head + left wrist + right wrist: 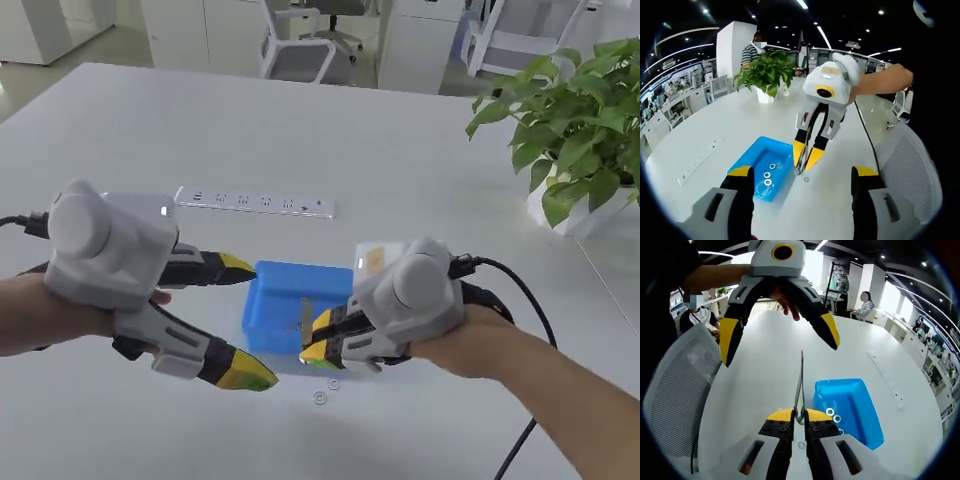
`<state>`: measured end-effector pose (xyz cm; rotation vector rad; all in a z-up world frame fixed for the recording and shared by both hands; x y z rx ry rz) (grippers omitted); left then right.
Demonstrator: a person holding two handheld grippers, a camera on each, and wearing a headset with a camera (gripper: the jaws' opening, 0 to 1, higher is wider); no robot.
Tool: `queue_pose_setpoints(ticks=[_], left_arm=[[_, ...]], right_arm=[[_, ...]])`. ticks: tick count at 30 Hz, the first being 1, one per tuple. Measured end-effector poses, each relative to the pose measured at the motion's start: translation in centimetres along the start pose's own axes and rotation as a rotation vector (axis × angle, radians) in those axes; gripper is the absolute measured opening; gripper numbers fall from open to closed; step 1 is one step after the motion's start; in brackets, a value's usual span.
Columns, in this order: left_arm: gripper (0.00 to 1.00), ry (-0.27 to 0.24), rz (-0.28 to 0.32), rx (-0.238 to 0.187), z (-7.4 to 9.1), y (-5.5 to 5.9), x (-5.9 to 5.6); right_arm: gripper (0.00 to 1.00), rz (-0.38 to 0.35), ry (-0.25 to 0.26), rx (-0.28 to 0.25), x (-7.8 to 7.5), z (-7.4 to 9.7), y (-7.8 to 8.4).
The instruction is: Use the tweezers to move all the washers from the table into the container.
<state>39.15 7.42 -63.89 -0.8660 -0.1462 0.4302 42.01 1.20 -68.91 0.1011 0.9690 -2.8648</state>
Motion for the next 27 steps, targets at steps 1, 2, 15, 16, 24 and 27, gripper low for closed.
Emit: queue_pose_setpoints(ticks=[1, 2, 15, 16, 24, 27], left_arm=[[0.88, -0.001, 0.009, -0.002, 0.1, 0.1, 0.0], [0.9, -0.003, 0.011, -0.003, 0.1, 0.2, 0.0], [0.96, -0.031, 0.037, -0.026, 0.9, 0.5, 0.1], [0.96, -0.033, 0.037, -0.026, 0.9, 0.5, 0.1], [0.99, -0.043, 0.045, -0.03, 1.2, 0.7, 0.4], [0.99, -0.047, 0.049, -0.034, 1.4, 0.6, 0.5]], right_arm=[[0.08, 0.002, 0.002, 0.0, -0.2, 0.1, -0.1], [0.08, 0.004, 0.003, -0.001, -0.3, 0.1, -0.1], [0.08, 0.016, 0.03, -0.025, -3.4, 0.9, -1.2], [0.09, 0.015, 0.031, -0.028, -3.7, 1.0, -1.3], [0.09, 0.022, 0.041, -0.046, -5.2, 0.7, -1.6], [0.09, 0.024, 0.041, -0.054, -5.6, 0.4, -1.5]])
Point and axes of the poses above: the centre of the closed fingertips' face, and the gripper's own axes: z roughly backward along the fingers, x roughly to its left, y roughly out of its underside, the point moved 3 cm from there along z, roughly backward along the fingers, and after that the axes turned 10 degrees about x, right-handed, at the moved point
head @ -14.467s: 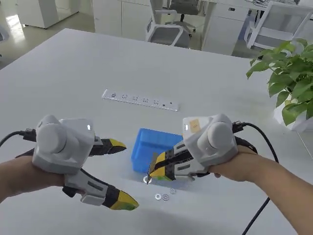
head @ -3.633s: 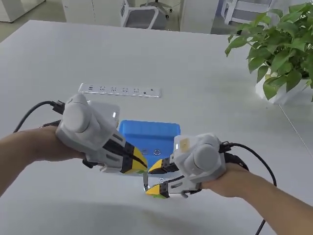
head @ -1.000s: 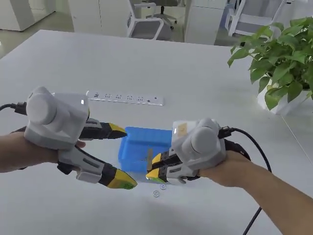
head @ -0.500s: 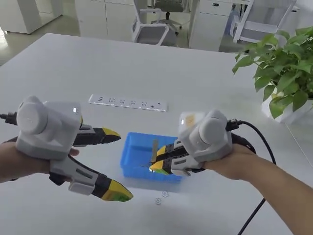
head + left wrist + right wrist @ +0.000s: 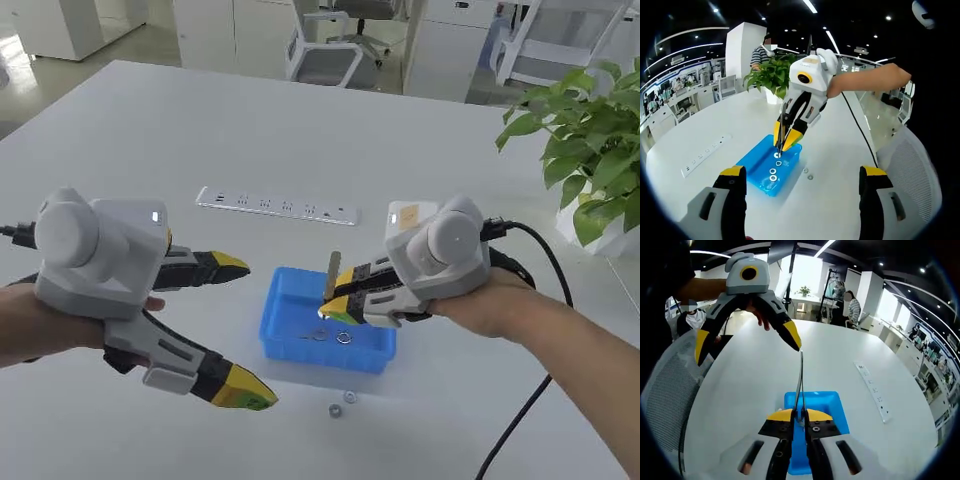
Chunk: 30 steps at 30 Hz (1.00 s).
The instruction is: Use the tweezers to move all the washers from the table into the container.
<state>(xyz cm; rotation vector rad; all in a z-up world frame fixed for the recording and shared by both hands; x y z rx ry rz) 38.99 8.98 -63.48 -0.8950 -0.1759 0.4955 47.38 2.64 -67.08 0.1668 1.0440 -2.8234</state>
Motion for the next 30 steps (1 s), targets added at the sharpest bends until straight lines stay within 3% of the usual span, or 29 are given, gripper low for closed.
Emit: queue_pose_setpoints(ticks=[15, 30], left_arm=[[0.99, -0.008, 0.0, -0.008, 0.0, -0.1, 0.8], [0.97, 0.004, -0.008, 0.001, -1.4, -0.7, 2.1]], right_arm=[[0.09, 0.022, -0.029, -0.009, -1.1, -2.0, 1.6], [0.09, 0.024, -0.081, 0.007, -1.3, -3.8, 4.2]])
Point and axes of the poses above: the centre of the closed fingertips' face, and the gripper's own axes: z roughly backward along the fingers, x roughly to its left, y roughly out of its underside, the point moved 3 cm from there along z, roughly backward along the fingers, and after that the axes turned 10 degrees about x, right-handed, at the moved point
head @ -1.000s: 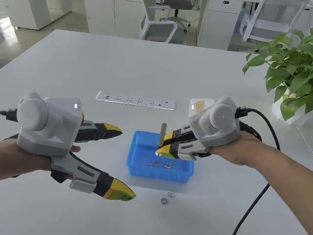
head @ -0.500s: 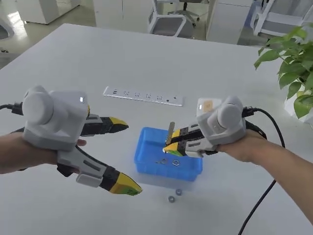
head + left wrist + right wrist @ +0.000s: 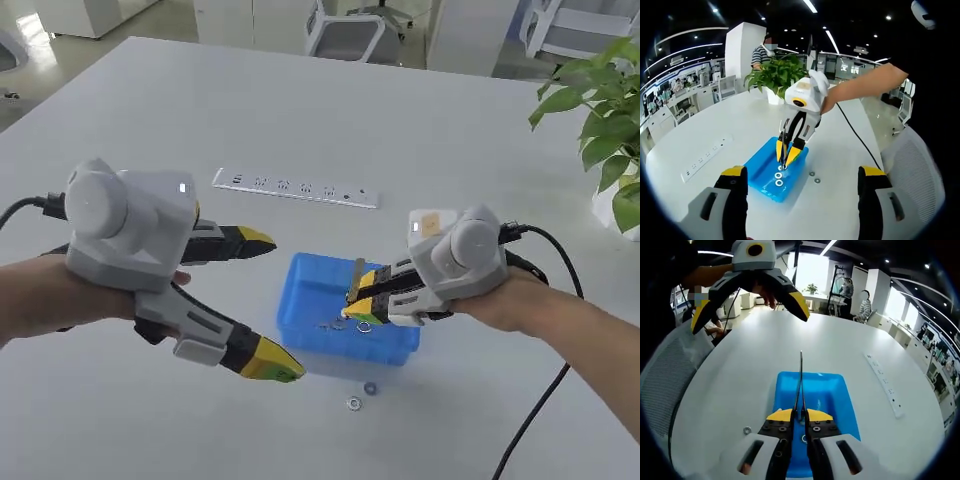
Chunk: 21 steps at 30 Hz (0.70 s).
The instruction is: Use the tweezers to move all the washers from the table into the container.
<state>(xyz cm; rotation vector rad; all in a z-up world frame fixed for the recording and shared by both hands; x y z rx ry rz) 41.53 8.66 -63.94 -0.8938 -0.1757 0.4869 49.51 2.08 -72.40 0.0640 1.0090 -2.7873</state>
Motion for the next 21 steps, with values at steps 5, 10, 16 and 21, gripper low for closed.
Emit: queue_pose_setpoints(ticks=[5, 10, 16, 21], left_arm=[[0.93, 0.0, -0.005, 0.0, -0.3, -0.1, 0.3], [0.85, -0.002, -0.023, -0.001, -0.7, -0.4, 0.7], [0.77, -0.005, -0.041, 0.008, -1.5, -0.7, 1.5], [0.63, -0.009, -0.072, 0.031, -2.4, -1.0, 2.3]], right_arm=[[0.09, -0.017, -0.004, 0.003, -0.1, -0.5, 0.6], [0.09, -0.022, -0.006, 0.012, -0.2, -0.9, 1.2], [0.09, -0.034, -0.018, 0.017, -0.2, -1.4, 1.7], [0.09, -0.041, -0.023, 0.024, -0.3, -1.7, 2.0]])
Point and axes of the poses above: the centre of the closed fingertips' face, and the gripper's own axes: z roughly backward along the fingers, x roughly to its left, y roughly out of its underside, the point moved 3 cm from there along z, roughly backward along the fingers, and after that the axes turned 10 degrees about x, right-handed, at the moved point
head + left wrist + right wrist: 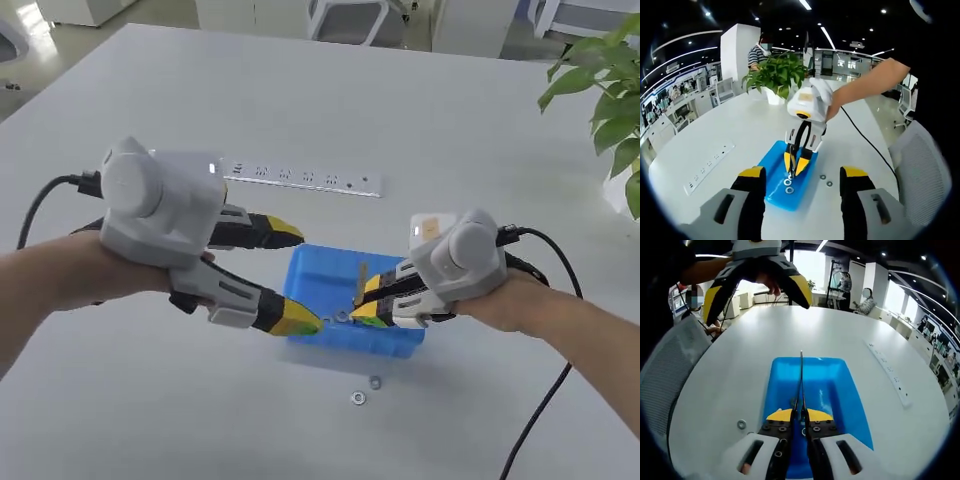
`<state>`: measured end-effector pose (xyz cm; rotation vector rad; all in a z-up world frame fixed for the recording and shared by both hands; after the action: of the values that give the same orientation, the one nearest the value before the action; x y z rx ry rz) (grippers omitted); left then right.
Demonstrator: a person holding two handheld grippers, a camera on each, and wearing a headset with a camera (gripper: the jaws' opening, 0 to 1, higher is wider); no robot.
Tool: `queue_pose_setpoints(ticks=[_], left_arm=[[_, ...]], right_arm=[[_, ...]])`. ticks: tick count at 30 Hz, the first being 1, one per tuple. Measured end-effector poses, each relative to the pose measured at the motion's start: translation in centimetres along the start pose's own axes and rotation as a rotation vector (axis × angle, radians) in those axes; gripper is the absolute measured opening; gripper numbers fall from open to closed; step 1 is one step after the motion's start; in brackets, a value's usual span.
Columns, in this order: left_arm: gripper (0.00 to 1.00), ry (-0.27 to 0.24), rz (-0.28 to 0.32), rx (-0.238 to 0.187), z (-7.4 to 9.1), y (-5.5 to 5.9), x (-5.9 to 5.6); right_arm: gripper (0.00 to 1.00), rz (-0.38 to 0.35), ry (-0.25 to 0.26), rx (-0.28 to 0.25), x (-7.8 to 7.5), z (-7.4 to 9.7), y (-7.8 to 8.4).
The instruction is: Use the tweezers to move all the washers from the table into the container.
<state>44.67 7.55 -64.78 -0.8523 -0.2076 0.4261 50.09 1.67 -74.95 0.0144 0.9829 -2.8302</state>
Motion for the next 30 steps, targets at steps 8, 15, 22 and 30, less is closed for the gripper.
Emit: queue_pose_setpoints(ticks=[8, 15, 22, 30], left_arm=[[0.45, 0.024, -0.049, 0.034, -1.8, -0.6, 0.9], [0.27, 0.021, -0.095, 0.068, -3.4, -1.1, 1.9], [0.18, 0.035, -0.137, 0.103, -4.9, -1.4, 2.3], [0.09, 0.065, -0.165, 0.117, -5.8, -1.7, 1.9]], right_arm=[[0.09, -0.001, -0.009, -0.004, -0.1, -0.2, 0.1], [0.09, -0.005, -0.011, -0.01, -0.1, -0.2, 0.2], [0.09, 0.005, -0.015, -0.007, 0.0, -0.3, 0.2], [0.09, 0.016, -0.017, -0.002, 0.2, -0.3, 0.1]])
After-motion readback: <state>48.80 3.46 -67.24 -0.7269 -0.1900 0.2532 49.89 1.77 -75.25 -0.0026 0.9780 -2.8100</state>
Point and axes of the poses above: the centre of the closed fingertips' face, and the gripper's own axes: z roughly backward along the fingers, x roughly to its left, y roughly out of its underside, the point moved 3 cm from there along z, roughly backward along the fingers, and after that the axes turned 10 degrees about x, right-handed, at the moved point
